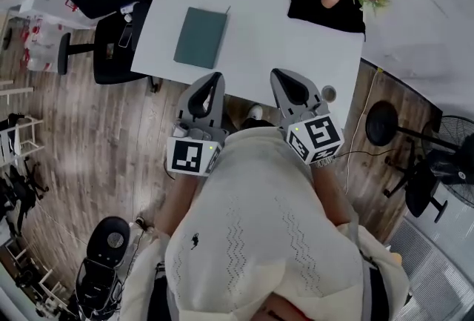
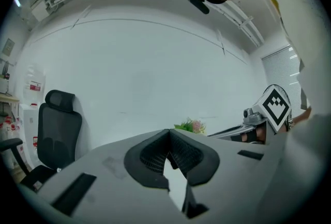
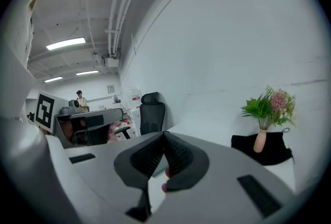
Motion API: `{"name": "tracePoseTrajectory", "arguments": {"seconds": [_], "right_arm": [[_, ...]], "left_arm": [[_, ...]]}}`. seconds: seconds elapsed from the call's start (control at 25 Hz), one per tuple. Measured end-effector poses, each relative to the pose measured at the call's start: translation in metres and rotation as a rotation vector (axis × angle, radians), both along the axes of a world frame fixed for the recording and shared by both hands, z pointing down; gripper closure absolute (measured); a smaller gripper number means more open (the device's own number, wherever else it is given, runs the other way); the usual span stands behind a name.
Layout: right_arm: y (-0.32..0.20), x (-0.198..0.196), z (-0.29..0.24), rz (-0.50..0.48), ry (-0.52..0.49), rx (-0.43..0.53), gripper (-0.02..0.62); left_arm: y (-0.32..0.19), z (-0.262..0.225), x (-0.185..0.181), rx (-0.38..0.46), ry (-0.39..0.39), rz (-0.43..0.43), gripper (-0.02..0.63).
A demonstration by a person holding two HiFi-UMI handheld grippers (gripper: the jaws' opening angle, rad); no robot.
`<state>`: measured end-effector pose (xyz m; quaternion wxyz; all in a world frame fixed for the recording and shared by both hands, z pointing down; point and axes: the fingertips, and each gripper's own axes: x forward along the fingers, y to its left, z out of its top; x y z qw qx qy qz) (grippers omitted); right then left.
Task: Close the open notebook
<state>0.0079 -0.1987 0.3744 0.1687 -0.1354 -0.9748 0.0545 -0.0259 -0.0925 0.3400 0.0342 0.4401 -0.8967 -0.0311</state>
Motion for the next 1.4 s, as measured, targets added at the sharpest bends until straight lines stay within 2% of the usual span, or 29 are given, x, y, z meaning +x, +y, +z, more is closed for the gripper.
{"name": "tracePoseTrajectory", "arguments": {"seconds": [0.36, 0.56, 1.0, 1.4], "right_arm": [[-0.019, 0.004, -0.055, 0.032, -0.124, 0.022, 0.595], [-0.022, 0.005, -0.079, 0.035, -0.179, 0.036, 0.595], [-0.005, 0.012, -0.093, 0.003, -0.223, 0.038, 0.595], [-0.006, 0.013, -0.107, -0.007, -0.254, 0.037, 0.595]], "left_arm": [[0.007, -0.046, 0.001, 0.034, -0.067, -0.05, 0.595], [0.017, -0.057, 0.002, 0.051, -0.075, -0.075, 0.595], [0.019, -0.069, 0.005, 0.072, -0.098, -0.086, 0.594], [0.023, -0.062, 0.006, 0.046, -0.089, -0.105, 0.594]]}}
